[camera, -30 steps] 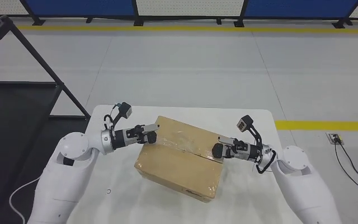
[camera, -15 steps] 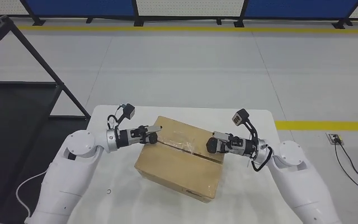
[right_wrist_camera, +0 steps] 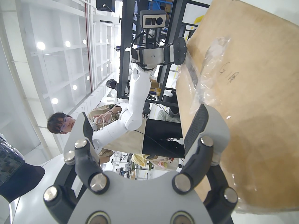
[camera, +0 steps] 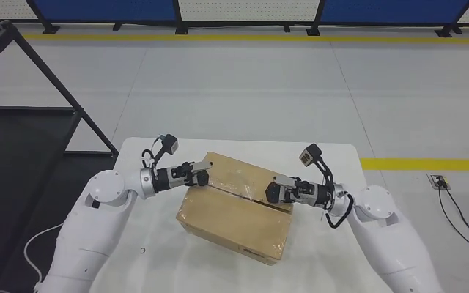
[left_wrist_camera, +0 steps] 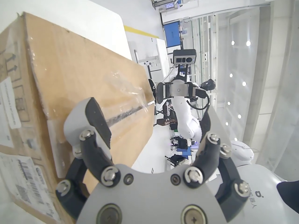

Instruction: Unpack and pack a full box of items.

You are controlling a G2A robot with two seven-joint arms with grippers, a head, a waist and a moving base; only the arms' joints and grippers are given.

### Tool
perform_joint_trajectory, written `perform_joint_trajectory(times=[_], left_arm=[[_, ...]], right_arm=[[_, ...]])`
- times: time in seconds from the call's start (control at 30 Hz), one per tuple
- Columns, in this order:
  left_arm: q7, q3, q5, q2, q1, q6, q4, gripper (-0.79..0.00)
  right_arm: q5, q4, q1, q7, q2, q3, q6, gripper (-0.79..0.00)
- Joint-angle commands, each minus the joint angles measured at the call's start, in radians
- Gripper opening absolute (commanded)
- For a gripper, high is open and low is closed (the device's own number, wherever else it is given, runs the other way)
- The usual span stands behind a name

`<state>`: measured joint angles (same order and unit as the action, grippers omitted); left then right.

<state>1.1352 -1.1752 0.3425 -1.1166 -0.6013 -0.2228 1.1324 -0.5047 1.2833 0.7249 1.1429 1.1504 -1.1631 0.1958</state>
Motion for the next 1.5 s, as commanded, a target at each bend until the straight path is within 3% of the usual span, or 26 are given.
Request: perform_joint_trajectory(times=[0.0, 0.13, 0.3, 0.47, 0.7, 1.03, 1.47], left_arm=[[-0.002, 0.006, 0.001, -0.001, 0.002, -0.002, -0.006, 0.000], [-0.012, 0.013, -0.002, -0.003, 0.009, -0.005, -0.018, 0.000], [-0.021, 0.022, 0.007, -0.006, 0.016, -0.008, -0.040, 0.000], [-0.014, 0.030, 0.021, -0.009, 0.024, -0.017, -0.060, 0.000], [-0.008, 0.038, 0.042, -0.012, 0.031, -0.032, -0.072, 0.000], [-0.007, 0.046, 0.053, -0.016, 0.046, -0.033, -0.095, 0.000], [-0.013, 0.067, 0.056, -0.024, 0.069, -0.027, -0.121, 0.000]], right_arm=[[0.014, -0.002, -0.020, -0.005, 0.004, 0.020, -0.018, 0.000], [0.010, -0.017, -0.069, -0.030, 0.019, 0.065, -0.038, 0.000], [0.167, 0.025, -0.105, -0.152, 0.033, 0.129, -0.020, 0.000], [0.205, -0.018, -0.169, -0.170, 0.042, 0.147, -0.047, 0.000], [0.196, -0.189, -0.295, -0.109, 0.066, 0.193, -0.048, 0.000], [0.149, -0.485, -0.463, -0.044, 0.147, 0.333, -0.058, 0.000], [0.023, -0.736, -0.554, 0.140, 0.239, 0.406, 0.003, 0.000]])
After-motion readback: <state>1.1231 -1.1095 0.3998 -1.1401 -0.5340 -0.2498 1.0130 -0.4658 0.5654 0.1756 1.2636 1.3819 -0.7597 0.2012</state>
